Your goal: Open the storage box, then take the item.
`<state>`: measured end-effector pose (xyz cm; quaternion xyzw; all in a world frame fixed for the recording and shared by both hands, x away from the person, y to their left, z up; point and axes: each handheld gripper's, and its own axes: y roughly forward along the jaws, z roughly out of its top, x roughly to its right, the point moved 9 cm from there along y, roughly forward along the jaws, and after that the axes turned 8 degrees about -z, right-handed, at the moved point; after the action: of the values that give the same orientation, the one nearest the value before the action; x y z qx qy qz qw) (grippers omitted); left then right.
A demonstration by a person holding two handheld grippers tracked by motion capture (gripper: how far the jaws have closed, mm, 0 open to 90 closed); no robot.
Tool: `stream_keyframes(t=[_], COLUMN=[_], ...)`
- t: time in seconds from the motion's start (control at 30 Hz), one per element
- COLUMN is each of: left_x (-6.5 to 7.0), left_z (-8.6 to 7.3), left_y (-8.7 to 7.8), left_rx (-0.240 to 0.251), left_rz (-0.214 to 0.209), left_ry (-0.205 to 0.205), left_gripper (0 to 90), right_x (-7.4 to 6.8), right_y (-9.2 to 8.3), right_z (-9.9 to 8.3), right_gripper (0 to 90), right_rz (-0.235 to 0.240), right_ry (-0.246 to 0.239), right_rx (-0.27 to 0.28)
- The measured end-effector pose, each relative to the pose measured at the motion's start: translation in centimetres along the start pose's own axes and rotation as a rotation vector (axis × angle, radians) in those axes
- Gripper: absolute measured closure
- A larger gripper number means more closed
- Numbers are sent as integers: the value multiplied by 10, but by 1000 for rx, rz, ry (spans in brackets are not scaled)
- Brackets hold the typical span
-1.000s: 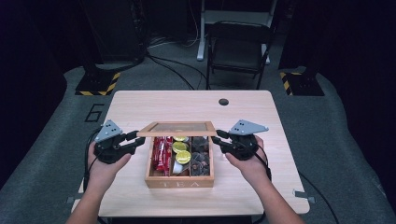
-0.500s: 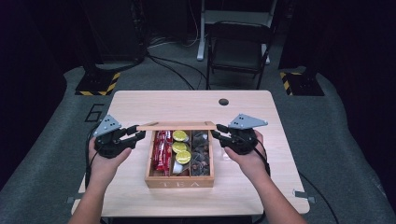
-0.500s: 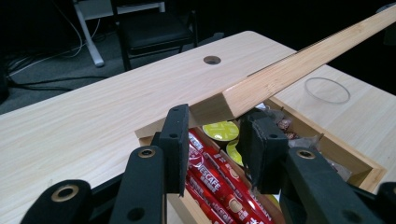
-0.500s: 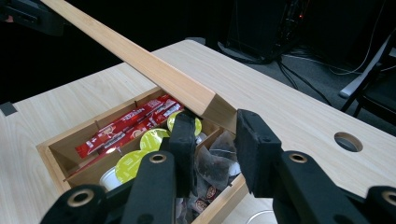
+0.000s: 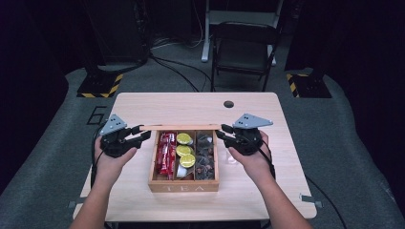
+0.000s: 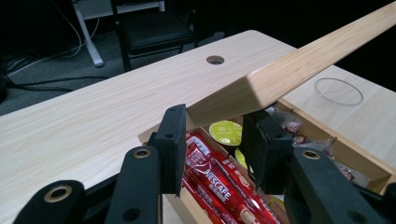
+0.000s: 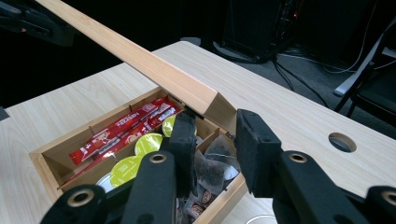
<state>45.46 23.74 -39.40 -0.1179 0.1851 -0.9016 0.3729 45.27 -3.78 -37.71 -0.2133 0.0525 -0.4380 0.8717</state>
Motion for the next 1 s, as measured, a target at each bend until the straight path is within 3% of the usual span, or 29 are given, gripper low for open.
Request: stream_keyframes(t=[0.47,0.73,1.0], left_x=[-7,-7,-6], left_z=[-2,-2,-2], left_y=[8,9,9], left_rx=[6,8,5], left_rz=[-4,-8,-7], left_ry=[-4,-8,-10], left_gripper=[605,602,600], right_x=[-2,-17,-35], right_y=[0,-4,3], right_z=[-3,-30,-59], right_gripper=[657,627,608], right_rz=[-18,-38,11], right_ry=[33,9,2], right_rx=[21,22,0])
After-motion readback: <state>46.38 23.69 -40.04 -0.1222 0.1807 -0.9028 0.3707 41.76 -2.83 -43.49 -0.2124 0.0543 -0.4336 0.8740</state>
